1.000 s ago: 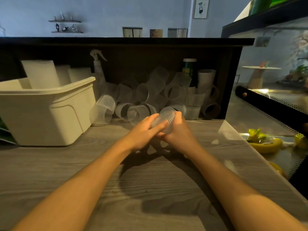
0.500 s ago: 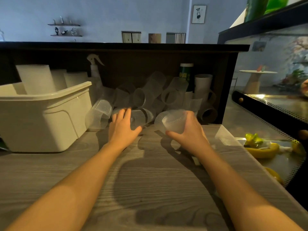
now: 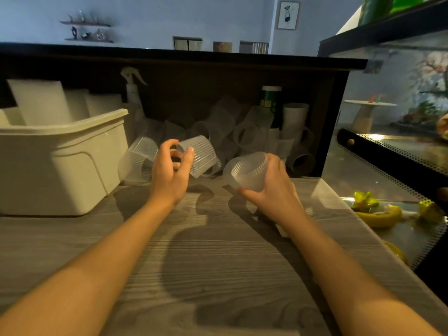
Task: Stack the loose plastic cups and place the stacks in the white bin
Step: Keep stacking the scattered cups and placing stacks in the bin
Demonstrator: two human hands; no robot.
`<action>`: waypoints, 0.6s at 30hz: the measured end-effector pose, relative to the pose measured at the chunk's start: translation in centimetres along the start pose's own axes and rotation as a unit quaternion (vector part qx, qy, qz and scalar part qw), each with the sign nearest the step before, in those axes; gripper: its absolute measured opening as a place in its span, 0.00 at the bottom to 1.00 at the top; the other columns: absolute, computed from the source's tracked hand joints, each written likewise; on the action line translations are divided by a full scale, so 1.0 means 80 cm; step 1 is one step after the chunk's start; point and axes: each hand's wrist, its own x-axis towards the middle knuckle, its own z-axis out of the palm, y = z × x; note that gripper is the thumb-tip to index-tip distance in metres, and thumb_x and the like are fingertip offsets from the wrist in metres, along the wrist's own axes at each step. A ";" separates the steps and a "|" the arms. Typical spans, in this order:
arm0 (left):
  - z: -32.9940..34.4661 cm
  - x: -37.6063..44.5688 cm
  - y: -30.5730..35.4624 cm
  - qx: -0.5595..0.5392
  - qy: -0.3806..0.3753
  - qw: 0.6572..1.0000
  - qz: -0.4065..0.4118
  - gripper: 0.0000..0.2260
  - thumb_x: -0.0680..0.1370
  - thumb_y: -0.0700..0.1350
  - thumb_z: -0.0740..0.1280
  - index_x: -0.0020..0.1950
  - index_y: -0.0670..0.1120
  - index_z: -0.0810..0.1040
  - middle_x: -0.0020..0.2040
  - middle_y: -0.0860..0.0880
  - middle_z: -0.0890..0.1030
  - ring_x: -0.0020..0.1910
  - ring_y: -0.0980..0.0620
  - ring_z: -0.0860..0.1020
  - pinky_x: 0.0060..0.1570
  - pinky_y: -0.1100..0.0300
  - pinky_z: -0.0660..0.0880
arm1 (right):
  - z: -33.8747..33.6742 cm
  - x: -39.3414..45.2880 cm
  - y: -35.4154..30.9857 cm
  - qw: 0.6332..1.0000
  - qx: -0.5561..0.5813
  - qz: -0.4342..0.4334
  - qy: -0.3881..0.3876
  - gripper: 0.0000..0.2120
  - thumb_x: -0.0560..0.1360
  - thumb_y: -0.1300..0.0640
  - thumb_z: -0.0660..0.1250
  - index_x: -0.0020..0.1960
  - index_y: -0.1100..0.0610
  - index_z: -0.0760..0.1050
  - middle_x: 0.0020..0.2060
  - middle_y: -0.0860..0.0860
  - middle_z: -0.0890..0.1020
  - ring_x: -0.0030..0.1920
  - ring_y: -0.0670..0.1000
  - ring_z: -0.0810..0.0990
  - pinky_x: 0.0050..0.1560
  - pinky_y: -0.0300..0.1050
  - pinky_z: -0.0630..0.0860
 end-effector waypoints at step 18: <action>0.015 -0.017 0.043 0.047 -0.169 0.979 0.103 0.24 0.78 0.61 0.56 0.68 0.50 0.75 0.57 0.52 0.75 0.53 0.61 0.74 0.47 0.77 0.67 | 0.011 -0.007 -0.012 0.993 -0.039 -0.102 -0.048 0.41 0.68 0.46 0.76 0.73 0.53 0.56 0.65 0.52 0.67 0.64 0.52 0.69 0.60 0.52 0.74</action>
